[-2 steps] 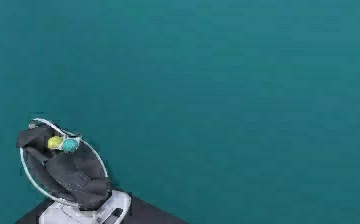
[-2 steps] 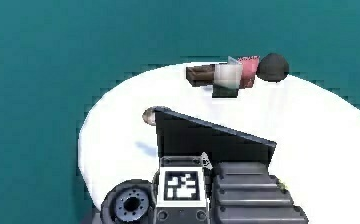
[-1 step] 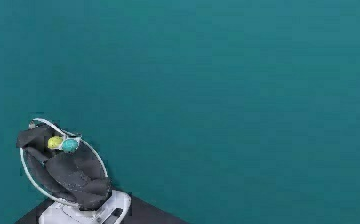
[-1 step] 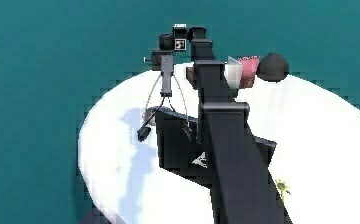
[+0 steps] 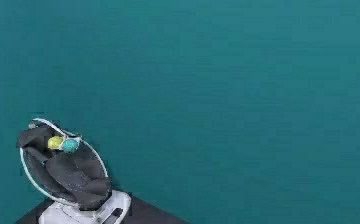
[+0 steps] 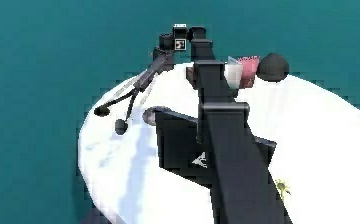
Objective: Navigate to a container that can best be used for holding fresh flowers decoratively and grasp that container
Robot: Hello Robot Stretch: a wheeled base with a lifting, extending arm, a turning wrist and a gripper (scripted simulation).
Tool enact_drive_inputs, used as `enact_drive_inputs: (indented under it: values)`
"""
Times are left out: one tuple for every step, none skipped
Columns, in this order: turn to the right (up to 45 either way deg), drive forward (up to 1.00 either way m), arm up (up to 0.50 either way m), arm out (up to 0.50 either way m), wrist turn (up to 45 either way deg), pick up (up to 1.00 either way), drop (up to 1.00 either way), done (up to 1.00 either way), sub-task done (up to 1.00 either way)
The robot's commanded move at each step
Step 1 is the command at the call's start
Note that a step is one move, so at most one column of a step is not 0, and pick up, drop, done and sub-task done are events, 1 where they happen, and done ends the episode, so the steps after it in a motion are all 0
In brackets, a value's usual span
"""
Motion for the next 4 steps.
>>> enact_drive_inputs:
  values:
    - [0.0, 0.0, 0.0, 0.0, 45.0, 0.0, 0.0, 0.0, 0.0]
    - [0.0, 0.0, 0.0, 0.0, 45.0, 0.0, 0.0, 0.0, 0.0]
    - [0.0, 0.0, 0.0, 0.0, 27.0, 0.0, 0.0, 0.0, 0.0]
    - [0.0, 0.0, -0.26, 0.0, 0.0, 0.0, 0.0, 0.0, 0.0]
